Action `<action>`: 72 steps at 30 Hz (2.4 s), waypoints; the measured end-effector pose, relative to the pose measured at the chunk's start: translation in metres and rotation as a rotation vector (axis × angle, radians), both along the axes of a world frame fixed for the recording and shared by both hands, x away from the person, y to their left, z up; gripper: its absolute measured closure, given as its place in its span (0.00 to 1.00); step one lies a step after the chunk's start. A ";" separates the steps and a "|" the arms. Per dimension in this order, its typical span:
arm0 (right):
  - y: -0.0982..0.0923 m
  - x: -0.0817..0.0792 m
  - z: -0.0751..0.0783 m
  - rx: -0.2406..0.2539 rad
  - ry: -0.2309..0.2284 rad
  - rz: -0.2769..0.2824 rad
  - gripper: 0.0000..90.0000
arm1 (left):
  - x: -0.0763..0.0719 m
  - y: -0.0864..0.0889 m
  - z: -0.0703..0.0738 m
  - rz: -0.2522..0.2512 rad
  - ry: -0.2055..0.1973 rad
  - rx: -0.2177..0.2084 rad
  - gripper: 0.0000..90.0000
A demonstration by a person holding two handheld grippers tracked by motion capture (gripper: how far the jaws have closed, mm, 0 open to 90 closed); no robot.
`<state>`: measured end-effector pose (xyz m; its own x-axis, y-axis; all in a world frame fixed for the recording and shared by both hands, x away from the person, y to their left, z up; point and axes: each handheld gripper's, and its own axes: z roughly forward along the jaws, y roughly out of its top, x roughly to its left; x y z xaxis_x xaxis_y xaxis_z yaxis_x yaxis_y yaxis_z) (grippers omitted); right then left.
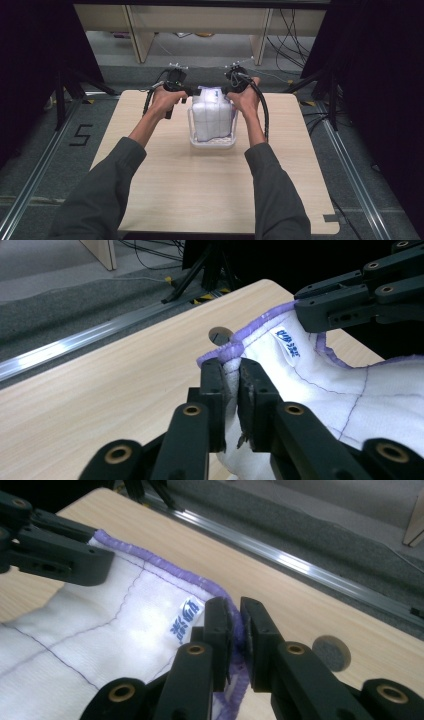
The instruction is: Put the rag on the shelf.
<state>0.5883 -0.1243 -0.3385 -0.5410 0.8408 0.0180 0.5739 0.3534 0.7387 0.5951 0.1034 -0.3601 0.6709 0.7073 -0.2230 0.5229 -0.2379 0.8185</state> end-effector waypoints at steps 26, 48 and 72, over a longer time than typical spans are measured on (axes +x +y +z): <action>-0.030 -0.029 0.023 0.098 -0.014 -0.041 0.59 | -0.030 0.023 0.023 0.019 0.013 0.001 0.46; -0.035 -0.063 0.027 0.145 -0.063 0.032 0.47 | -0.074 0.039 0.018 -0.012 0.017 -0.032 0.33; -0.035 -0.101 0.018 0.130 -0.093 0.077 0.44 | -0.118 0.048 -0.002 -0.062 -0.020 -0.020 0.30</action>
<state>0.4874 -0.1595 -0.3200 -0.6078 0.7909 0.0707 0.4762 0.2918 0.8295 0.4769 0.1510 -0.3624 0.7176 0.6597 -0.2230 0.4911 -0.2524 0.8337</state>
